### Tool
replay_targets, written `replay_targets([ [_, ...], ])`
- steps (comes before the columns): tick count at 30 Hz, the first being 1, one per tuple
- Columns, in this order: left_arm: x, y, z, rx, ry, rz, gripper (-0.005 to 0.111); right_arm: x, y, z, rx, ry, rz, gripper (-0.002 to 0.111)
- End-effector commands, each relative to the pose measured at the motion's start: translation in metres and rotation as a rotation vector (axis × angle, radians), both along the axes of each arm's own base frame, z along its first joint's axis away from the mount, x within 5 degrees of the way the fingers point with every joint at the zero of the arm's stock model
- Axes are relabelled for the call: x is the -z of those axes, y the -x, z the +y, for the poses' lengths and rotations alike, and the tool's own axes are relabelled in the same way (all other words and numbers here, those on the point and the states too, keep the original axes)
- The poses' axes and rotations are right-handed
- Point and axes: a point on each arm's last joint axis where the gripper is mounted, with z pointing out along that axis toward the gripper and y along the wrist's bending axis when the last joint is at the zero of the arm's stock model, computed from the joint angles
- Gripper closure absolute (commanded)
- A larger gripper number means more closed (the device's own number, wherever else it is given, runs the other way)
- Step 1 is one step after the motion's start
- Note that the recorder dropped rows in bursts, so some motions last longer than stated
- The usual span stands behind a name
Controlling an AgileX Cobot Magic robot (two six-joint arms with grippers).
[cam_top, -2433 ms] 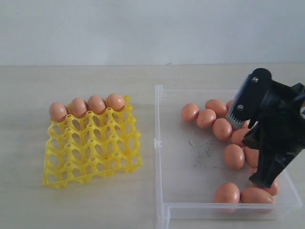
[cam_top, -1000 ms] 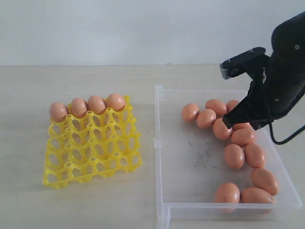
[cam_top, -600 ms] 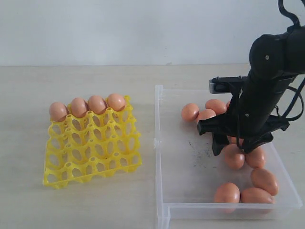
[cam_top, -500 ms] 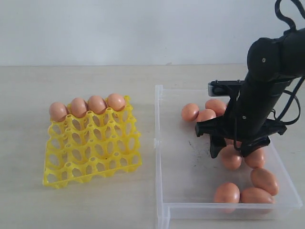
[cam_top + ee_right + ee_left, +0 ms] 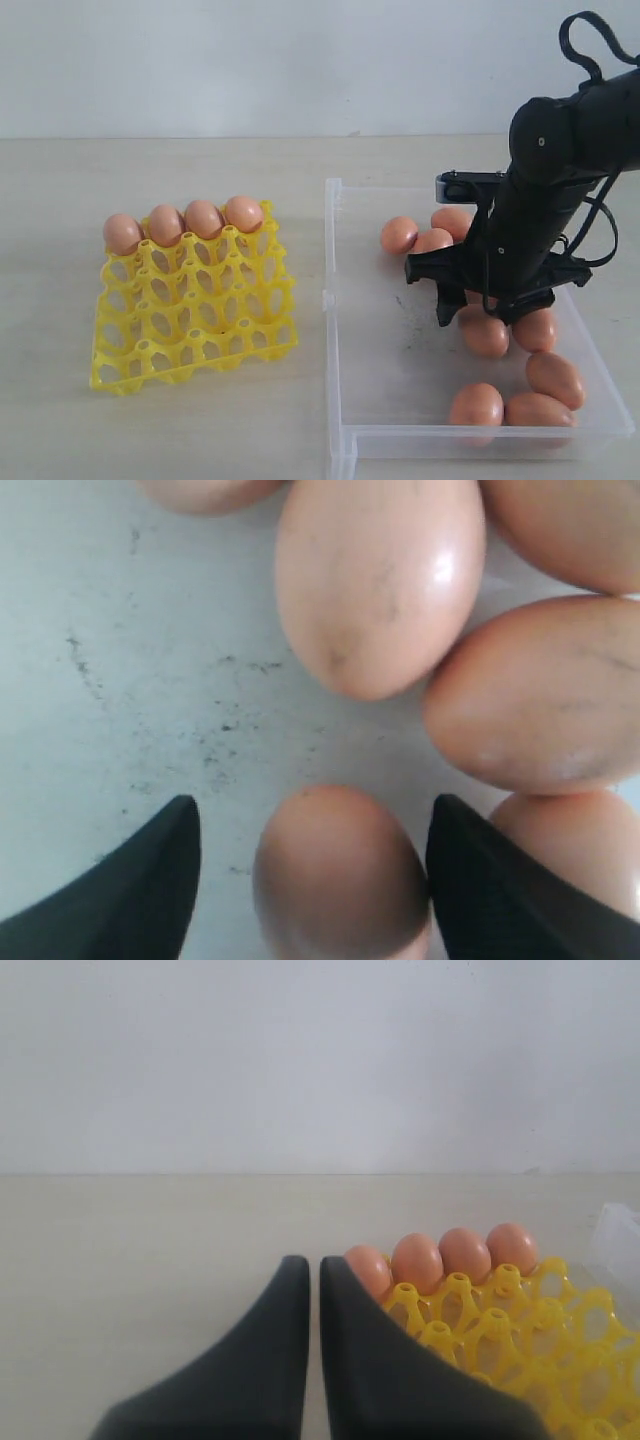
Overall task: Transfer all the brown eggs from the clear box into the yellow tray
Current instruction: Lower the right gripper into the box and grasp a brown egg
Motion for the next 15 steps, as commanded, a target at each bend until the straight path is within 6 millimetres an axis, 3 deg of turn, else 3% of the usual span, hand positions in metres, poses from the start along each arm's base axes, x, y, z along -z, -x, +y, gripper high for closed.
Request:
replay_targets([
  [1, 0.001, 0.000, 0.000, 0.002, 0.000, -0.001, 0.103, 0.002, 0.002, -0.001, -0.013, 0.024, 0.043, 0.080],
  [2, 0.001, 0.000, 0.000, 0.002, 0.000, -0.001, 0.103, 0.005, 0.004, -0.002, -0.039, 0.038, 0.077, 0.093],
  [3, 0.001, 0.000, 0.000, 0.002, 0.000, -0.001, 0.103, 0.007, 0.006, -0.003, -0.055, 0.048, 0.102, 0.097],
  [6, 0.001, 0.000, 0.000, 0.002, 0.000, -0.001, 0.103, 0.018, 0.010, -0.005, -0.134, 0.086, 0.177, 0.090],
  [10, 0.001, 0.000, 0.000, 0.002, 0.000, -0.001, 0.103, 0.021, 0.006, -0.004, -0.259, 0.085, 0.134, 0.089],
  [12, 0.001, 0.000, 0.000, 0.002, 0.000, -0.001, 0.103, 0.021, 0.007, -0.004, -0.355, 0.095, 0.128, 0.080],
  [15, 0.001, 0.000, 0.000, 0.002, 0.000, -0.001, 0.103, 0.021, 0.008, -0.008, -0.511, 0.139, 0.134, 0.045],
])
